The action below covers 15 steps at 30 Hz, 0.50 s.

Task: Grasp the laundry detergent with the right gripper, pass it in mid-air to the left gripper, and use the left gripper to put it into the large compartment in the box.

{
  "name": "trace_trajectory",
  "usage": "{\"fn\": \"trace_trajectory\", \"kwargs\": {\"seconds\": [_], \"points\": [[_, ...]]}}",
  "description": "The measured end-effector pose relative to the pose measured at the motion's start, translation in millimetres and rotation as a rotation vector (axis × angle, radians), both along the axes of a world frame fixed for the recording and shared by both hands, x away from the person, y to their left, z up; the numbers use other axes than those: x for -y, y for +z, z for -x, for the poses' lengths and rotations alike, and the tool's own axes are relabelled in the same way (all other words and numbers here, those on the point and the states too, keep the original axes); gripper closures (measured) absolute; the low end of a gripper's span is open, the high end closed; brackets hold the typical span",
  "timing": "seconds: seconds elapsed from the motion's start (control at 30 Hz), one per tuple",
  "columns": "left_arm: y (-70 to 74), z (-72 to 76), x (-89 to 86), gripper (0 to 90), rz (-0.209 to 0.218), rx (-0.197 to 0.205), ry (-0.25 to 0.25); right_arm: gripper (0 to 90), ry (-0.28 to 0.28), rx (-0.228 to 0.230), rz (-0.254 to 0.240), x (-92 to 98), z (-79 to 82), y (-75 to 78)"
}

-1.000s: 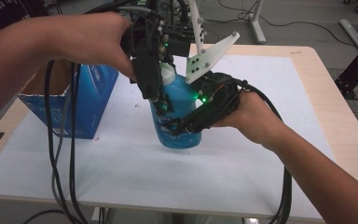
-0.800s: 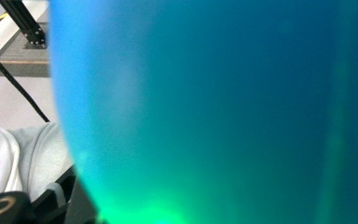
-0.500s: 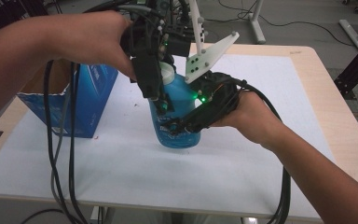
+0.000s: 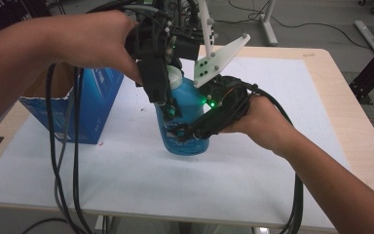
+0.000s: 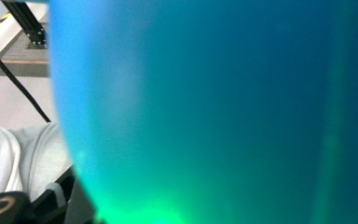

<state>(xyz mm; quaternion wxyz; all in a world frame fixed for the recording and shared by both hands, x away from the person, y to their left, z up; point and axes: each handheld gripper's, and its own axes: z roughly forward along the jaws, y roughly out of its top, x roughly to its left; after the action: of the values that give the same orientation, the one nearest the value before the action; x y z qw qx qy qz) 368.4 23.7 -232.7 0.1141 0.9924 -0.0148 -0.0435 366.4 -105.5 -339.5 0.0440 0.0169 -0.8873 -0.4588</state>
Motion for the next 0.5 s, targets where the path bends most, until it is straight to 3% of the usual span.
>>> {"fn": "trace_trajectory", "kwargs": {"seconds": [0.07,0.17,0.33,0.5], "points": [[2.1,0.0,0.3,37.5,0.005,-0.003,-0.003,44.6,0.003,-0.004,-0.004,-0.1,0.5,1.1],[13.2,2.3,1.3,37.5,0.003,0.007,-0.007,21.8,-0.038,-0.022,-0.036,1.4,-0.3,8.7],[22.2,1.8,-2.1,37.6,-0.011,0.019,-0.002,21.2,-0.044,-0.053,-0.030,11.7,-2.8,13.3],[30.0,1.2,-11.0,37.6,-0.032,0.026,0.017,21.1,-0.134,-0.082,0.020,30.5,-6.6,16.5]]}}
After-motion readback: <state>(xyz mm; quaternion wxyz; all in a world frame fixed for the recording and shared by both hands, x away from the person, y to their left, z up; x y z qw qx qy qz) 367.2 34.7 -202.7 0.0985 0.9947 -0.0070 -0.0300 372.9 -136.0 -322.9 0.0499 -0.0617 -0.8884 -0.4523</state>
